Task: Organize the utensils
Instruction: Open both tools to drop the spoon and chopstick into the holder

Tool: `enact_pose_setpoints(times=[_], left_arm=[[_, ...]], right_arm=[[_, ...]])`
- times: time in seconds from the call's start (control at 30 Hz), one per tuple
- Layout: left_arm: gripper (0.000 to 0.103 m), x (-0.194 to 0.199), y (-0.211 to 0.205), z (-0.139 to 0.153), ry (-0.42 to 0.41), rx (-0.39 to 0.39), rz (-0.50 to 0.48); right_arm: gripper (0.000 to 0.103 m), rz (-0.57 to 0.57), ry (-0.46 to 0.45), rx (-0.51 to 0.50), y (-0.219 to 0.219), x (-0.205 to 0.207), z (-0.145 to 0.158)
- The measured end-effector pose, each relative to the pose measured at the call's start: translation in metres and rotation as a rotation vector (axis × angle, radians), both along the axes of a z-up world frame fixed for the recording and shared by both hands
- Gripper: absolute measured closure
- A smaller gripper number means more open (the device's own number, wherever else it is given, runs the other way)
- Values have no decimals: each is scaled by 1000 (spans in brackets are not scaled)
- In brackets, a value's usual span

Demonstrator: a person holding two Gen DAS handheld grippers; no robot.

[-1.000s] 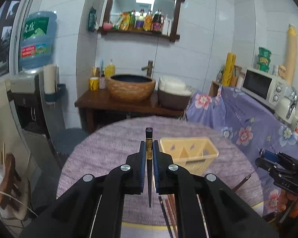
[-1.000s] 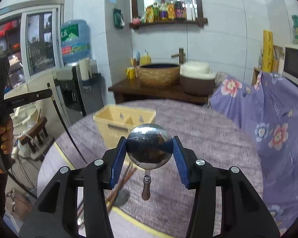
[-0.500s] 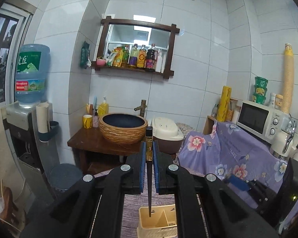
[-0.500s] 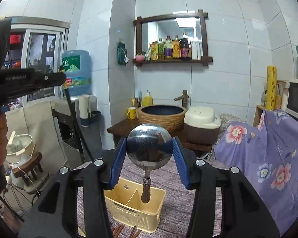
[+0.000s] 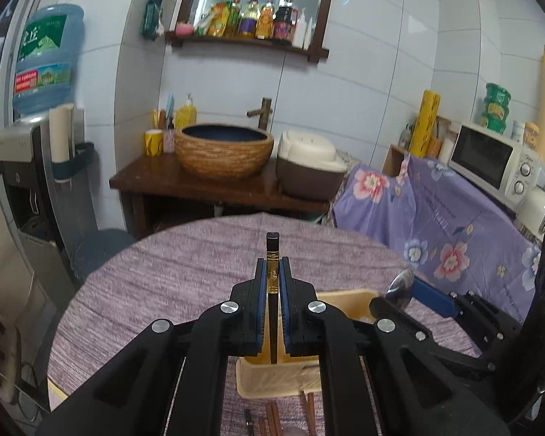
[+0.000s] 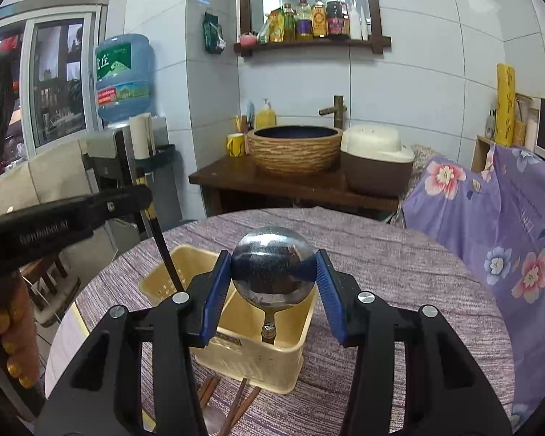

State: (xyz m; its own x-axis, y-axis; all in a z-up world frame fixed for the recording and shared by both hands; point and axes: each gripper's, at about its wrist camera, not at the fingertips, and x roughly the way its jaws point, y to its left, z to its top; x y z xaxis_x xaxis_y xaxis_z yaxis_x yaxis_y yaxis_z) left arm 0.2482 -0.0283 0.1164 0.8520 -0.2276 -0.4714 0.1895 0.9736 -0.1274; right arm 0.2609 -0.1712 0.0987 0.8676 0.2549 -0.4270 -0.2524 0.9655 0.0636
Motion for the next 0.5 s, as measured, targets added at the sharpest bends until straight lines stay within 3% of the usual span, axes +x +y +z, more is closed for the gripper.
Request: enact_pose_setpoints(times=[0.27, 0.3, 0.37, 0.5], left_arm=[[92, 1, 4, -3, 2, 1, 7], [87, -1, 5, -2, 6, 3, 2], [46, -3, 5, -2, 6, -9, -3], [41, -23, 12, -5, -16, -17, 2]], right_arm=[[52, 0, -10, -20, 3, -1, -13], [41, 1, -18, -18, 2, -2, -12], [33, -13, -44, -12, -1, -9, -11], [28, -32, -56, 0, -9, -21, -6]])
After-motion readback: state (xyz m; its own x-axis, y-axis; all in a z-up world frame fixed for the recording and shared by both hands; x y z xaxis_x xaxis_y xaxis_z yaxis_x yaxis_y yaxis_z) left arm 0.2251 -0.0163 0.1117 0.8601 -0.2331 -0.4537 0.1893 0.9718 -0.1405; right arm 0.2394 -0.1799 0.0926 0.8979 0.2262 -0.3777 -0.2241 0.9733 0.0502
